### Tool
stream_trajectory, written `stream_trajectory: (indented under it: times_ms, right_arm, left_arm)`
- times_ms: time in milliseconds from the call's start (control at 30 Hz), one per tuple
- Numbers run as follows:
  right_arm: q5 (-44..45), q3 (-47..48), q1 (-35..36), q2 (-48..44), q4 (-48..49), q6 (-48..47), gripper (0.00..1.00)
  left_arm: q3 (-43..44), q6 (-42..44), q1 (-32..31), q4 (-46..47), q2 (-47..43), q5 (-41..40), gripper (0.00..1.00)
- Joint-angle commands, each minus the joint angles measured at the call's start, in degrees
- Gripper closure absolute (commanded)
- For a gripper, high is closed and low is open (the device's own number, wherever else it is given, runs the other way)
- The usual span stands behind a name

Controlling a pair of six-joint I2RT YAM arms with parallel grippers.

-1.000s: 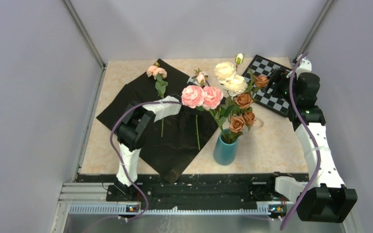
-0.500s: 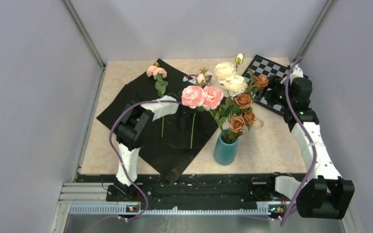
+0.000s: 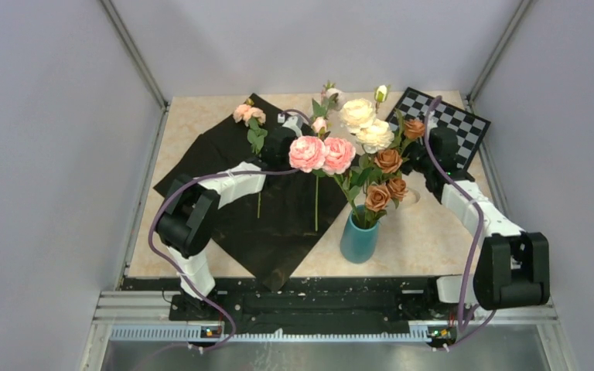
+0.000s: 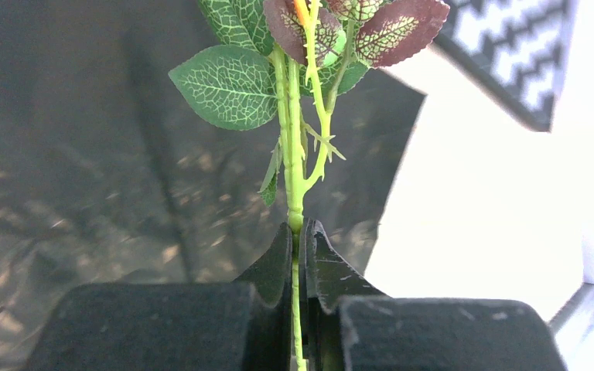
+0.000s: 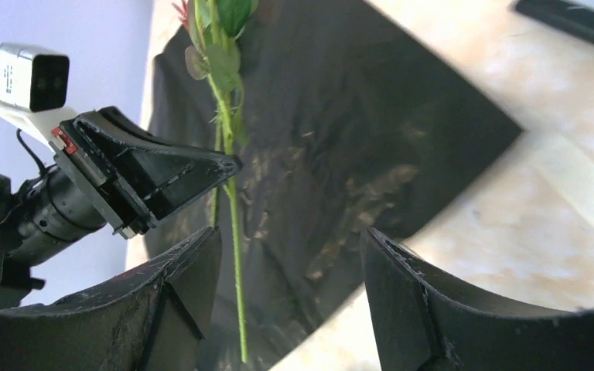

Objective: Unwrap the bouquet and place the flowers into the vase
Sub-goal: Pick up the fake flower from the wrapping paper.

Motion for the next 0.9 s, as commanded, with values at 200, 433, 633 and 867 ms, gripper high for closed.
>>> stream_trajectory:
  times_ms: [200, 433, 633, 867]
  right_arm:
    - [-12.4, 2.8, 4.7, 11.3, 19.4, 8.7, 0.33]
    - [-16.0, 5.1, 6.3, 17.2, 25.9, 13.8, 0.39]
    - [-17.0, 7.5, 7.4, 20.7, 29.7, 16.8, 0.41]
    - [-17.8, 9.7, 8.2, 23.6, 30.4, 17.7, 0.51]
  left_arm:
    - [-6.3, -7.9, 0.2, 24.8, -2.2, 13.1, 1.00]
    - [-7.3, -9.2, 0.3, 27.9, -2.5, 16.3, 1.00]
    - [-7.1, -11.4, 0.2, 28.7, -1.4, 17.7, 1.00]
    - [-7.3, -11.1, -0.3, 29.2, -1.0, 18.6, 1.00]
